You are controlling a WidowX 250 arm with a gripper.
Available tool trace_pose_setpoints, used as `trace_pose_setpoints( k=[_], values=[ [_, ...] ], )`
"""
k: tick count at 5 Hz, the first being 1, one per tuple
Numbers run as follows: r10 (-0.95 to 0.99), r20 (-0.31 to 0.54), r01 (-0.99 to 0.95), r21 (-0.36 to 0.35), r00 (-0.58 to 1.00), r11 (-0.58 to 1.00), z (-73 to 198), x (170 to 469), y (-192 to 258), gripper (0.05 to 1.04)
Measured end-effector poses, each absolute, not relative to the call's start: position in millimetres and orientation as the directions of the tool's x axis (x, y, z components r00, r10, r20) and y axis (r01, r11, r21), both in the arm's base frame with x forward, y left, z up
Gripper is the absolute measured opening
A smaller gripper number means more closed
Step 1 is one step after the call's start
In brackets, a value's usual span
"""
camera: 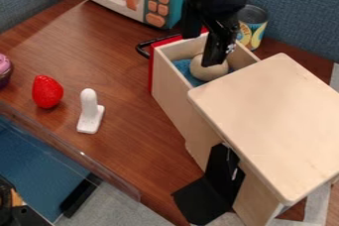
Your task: Moved the thing outside of the drawer
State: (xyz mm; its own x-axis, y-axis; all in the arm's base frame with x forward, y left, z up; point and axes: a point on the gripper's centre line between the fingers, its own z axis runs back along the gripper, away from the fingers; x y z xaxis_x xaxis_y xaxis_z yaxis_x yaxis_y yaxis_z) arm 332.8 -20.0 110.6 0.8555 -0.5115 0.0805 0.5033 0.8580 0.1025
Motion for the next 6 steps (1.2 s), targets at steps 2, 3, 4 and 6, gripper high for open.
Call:
trace_pose_setpoints(
  k=[2, 3, 4, 6],
  values=[
    [-0.47, 0.102, 0.463, 0.087, 0.877, 0.882, 94, 342, -19, 1.0],
    [-0.464, 0.103, 0.457, 0.084, 0.88, 0.886, 90, 345, -23, 1.0],
    [-0.458, 0.104, 0.451, 0.082, 0.883, 0.889, 84, 351, -24, 1.0],
    [-0.445, 0.099, 0.438, 0.089, 0.89, 0.895, 75, 357, -24, 1.0]
  ],
)
